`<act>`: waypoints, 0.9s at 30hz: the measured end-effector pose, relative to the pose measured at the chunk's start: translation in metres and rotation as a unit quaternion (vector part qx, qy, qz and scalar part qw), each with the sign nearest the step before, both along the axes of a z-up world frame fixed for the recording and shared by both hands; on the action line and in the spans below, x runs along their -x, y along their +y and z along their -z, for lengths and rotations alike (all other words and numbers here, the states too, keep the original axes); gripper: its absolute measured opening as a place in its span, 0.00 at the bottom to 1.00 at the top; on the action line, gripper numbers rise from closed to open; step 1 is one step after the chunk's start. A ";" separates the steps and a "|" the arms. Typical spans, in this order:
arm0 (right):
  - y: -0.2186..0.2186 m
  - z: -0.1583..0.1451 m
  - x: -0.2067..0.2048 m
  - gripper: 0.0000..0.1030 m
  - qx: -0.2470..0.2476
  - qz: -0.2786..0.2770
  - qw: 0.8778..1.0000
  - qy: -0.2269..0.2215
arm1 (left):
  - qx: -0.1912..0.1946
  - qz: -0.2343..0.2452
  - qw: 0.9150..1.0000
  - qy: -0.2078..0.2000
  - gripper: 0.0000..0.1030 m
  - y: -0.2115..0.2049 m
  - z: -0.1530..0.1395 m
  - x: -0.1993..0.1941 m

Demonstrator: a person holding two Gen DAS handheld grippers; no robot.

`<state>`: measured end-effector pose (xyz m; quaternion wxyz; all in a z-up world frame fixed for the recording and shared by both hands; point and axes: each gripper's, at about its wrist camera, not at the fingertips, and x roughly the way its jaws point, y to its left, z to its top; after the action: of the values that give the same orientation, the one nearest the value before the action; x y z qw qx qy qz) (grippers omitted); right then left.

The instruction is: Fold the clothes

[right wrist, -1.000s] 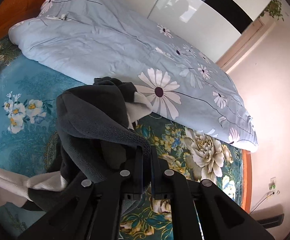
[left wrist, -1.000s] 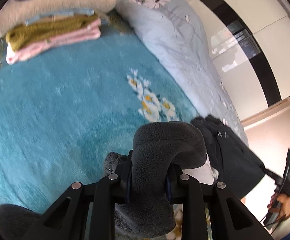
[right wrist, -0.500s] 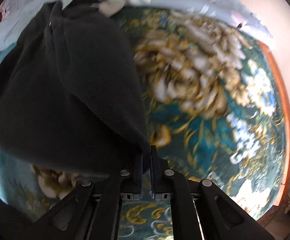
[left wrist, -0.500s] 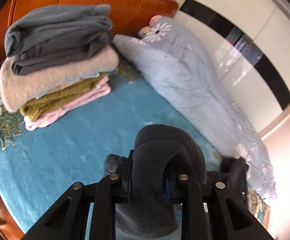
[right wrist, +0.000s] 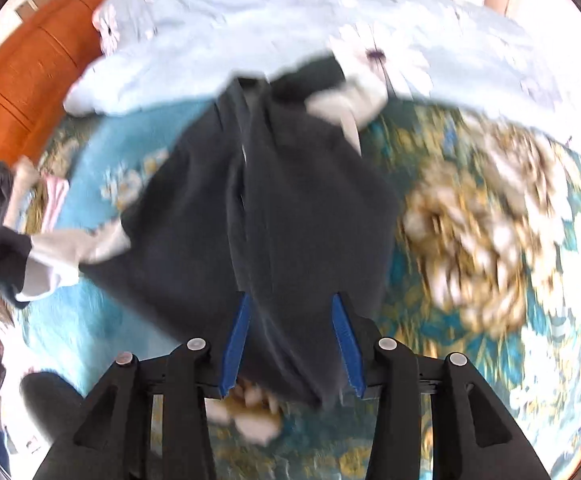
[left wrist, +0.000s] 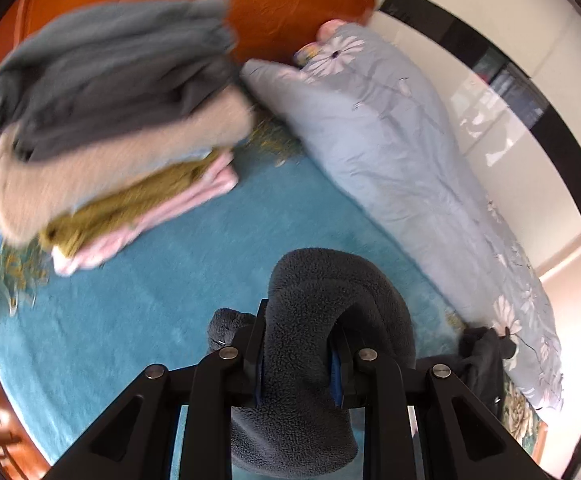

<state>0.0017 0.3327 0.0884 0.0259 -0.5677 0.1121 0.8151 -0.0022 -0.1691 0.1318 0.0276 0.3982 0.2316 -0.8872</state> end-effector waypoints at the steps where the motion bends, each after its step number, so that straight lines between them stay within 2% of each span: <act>1: 0.000 0.002 0.011 0.45 0.002 0.004 1.000 0.001 | 0.009 0.015 1.000 0.023 0.24 0.007 -0.017 0.007; 3: -0.001 0.006 0.024 0.45 0.021 0.009 1.000 0.007 | 0.024 0.038 0.997 0.061 0.24 0.018 -0.042 0.017; 6: -0.007 0.009 0.039 0.45 0.043 0.013 0.999 0.018 | 0.048 0.049 0.997 0.037 0.25 0.026 -0.041 0.040; 11: -0.024 0.033 0.059 0.45 0.026 0.013 1.000 0.006 | 0.045 0.038 0.995 -0.079 0.25 0.019 0.021 0.057; 13: -0.028 0.045 0.067 0.45 0.028 0.024 0.999 -0.002 | 0.035 0.027 0.993 -0.108 0.27 0.014 0.042 0.049; 14: -0.027 0.048 0.070 0.45 0.028 0.028 0.999 -0.003 | 0.029 0.022 0.992 -0.121 0.29 0.011 0.051 0.045; 17: -0.021 0.058 0.081 0.45 0.019 0.037 0.999 -0.005 | 0.008 0.004 0.986 -0.164 0.45 -0.001 0.069 0.032; 19: -0.019 0.059 0.083 0.45 0.013 0.042 0.999 -0.009 | -0.015 -0.010 0.985 -0.174 0.54 -0.006 0.075 0.021; 21: -0.016 0.061 0.085 0.35 0.009 0.047 0.999 -0.015 | -0.032 -0.029 0.984 -0.173 0.57 -0.009 0.075 0.007; 22: -0.015 0.061 0.084 0.16 0.005 0.048 0.999 -0.018 | -0.039 -0.040 0.984 -0.172 0.57 -0.008 0.074 0.000; 27: -0.001 0.043 0.055 0.16 -0.033 0.047 0.998 0.003 | -0.070 -0.091 0.981 -0.158 0.57 0.007 0.062 -0.032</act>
<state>-0.0528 0.3315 0.0451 0.0831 -0.5584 0.1118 0.8178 0.0295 -0.1618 0.0697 0.1164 0.5116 0.3207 -0.7885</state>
